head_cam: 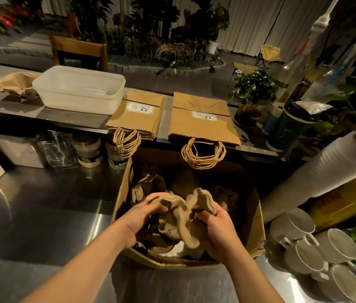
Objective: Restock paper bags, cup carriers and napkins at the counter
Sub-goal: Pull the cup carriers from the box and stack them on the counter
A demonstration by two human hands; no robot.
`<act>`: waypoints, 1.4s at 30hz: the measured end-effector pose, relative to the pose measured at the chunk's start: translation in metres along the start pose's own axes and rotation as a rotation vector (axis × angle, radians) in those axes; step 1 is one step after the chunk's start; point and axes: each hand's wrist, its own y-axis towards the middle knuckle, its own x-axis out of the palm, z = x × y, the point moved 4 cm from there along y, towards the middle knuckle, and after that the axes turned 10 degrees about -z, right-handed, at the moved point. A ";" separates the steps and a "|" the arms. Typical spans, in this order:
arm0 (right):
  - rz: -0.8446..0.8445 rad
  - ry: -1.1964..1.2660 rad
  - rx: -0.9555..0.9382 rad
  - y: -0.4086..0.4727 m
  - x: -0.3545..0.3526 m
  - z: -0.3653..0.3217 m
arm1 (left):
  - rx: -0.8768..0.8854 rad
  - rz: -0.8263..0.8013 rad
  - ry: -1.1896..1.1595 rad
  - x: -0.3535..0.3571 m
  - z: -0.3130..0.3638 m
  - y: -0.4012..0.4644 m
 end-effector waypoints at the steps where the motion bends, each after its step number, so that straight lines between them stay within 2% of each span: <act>1: -0.004 0.001 0.005 0.001 -0.001 0.001 | 0.012 -0.024 0.041 -0.001 0.001 0.001; 5: -0.050 -0.088 0.010 0.004 -0.005 -0.003 | 0.019 -0.081 0.078 -0.003 -0.001 0.005; 12: -0.159 -0.383 -0.004 0.012 0.006 -0.012 | 0.022 -0.161 0.159 0.001 -0.003 0.008; 15: -0.196 -0.383 0.003 0.014 0.013 -0.014 | 0.028 -0.170 0.114 -0.002 -0.006 0.008; 21: -0.157 -0.318 -0.048 0.020 0.023 -0.009 | 0.120 -0.249 -0.059 -0.006 -0.007 0.011; 36: -0.133 -0.351 -0.077 0.039 0.046 -0.003 | 0.163 -0.229 0.122 -0.004 0.007 0.008; 38: -0.167 -0.285 -0.088 0.041 0.047 -0.003 | 0.180 -0.231 0.126 -0.008 0.016 0.007; 40: -0.170 -0.067 -0.062 0.043 0.047 0.001 | 0.202 -0.233 0.098 -0.014 0.027 0.007; 42: -0.087 0.180 -0.005 0.047 0.043 0.009 | 0.224 -0.207 0.072 -0.025 0.038 0.007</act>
